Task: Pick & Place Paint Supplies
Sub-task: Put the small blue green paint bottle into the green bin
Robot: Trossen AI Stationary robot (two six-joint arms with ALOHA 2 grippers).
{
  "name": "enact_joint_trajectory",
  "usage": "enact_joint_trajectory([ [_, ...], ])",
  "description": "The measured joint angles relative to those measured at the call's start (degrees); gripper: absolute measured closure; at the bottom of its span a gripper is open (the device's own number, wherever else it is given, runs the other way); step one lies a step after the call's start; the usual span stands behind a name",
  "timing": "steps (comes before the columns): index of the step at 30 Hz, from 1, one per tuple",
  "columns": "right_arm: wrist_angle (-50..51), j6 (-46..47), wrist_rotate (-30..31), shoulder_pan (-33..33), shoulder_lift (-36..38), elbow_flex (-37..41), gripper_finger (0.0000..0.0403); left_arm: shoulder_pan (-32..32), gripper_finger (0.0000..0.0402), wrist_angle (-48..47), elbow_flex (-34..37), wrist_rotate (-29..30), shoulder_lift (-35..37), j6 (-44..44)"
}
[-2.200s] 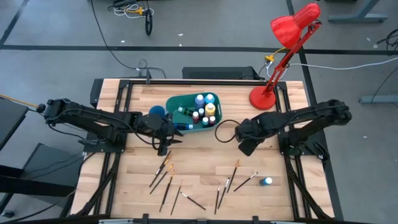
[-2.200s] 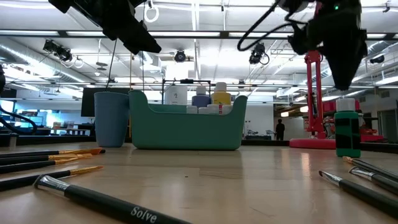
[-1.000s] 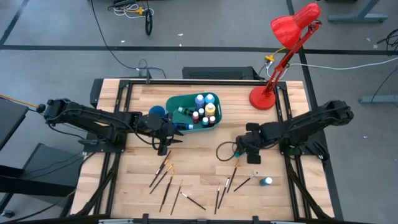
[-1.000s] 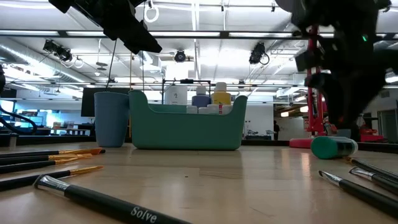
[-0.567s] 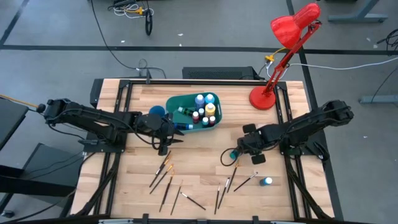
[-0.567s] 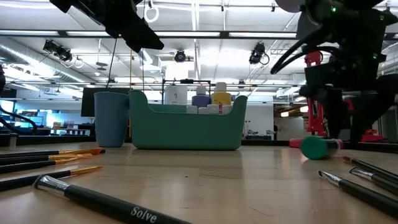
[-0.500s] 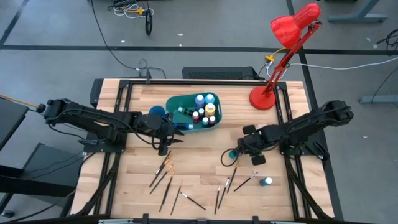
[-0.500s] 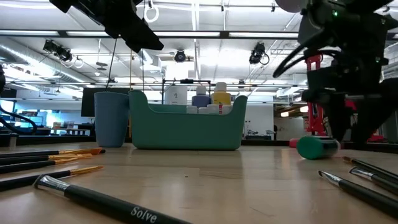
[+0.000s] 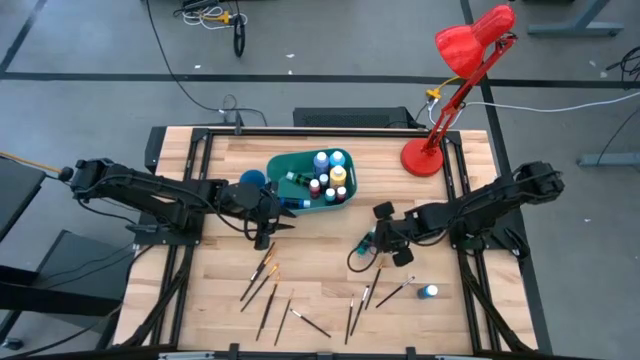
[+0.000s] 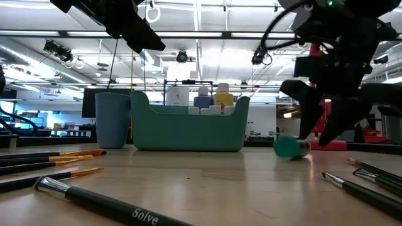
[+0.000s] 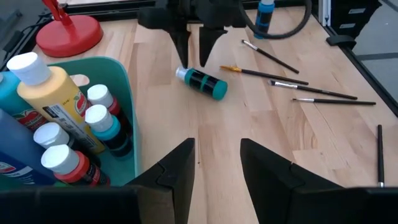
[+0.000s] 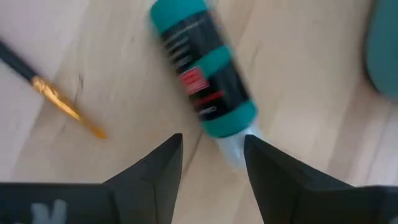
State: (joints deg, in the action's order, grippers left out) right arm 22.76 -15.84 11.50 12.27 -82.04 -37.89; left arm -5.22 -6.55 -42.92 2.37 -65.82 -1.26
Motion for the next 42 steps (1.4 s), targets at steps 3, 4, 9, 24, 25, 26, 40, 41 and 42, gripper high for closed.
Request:
enact_joint_trajectory([
  [3, -2.0, -3.1, -0.3, -0.3, -2.9, -0.1, 0.023, 0.0, 0.0264, 0.0, 0.0, 0.0, 0.0, 0.0],
  [4, -3.1, -3.5, -0.5, -0.4, -4.2, 0.0, 0.023, 0.0, 0.0264, 0.0, 0.0, 0.0, 0.0, 0.0],
  [9, -8.4, -6.2, 0.9, 0.2, -8.1, -0.6, 0.023, 0.0, 0.0264, 0.0, 0.0, 0.0, 0.0, 0.0],
  [24, -13.1, 21.4, -0.6, 2.1, -7.9, -13.0, 0.0234, 0.0, 0.0264, -0.1, 0.0, 2.7, 0.0, 0.6],
  [25, -13.7, 21.4, -0.4, 2.5, -7.9, -13.4, 0.0237, 0.0, 0.0264, 0.0, 0.0, 2.7, 0.0, 0.5],
  [26, -13.9, 21.3, 0.5, 2.7, -7.9, -14.0, 0.024, 0.0, 0.0264, 0.0, 0.0, 2.4, 0.0, 0.4],
  [40, -16.9, 27.3, 4.0, 3.3, -7.9, -19.7, 0.0278, -2.6, 0.0264, 14.6, 0.1, -11.2, -18.0, -10.2],
  [41, -16.7, 27.0, 4.0, 3.3, -7.9, -19.7, 0.028, -2.8, 0.0264, 15.9, 0.1, -12.0, -19.9, -12.1],
  [42, -16.6, 26.9, 4.0, 3.3, -7.9, -19.7, 0.0282, -3.0, 0.0264, 16.9, 0.0, -13.2, -21.9, -13.8],
])
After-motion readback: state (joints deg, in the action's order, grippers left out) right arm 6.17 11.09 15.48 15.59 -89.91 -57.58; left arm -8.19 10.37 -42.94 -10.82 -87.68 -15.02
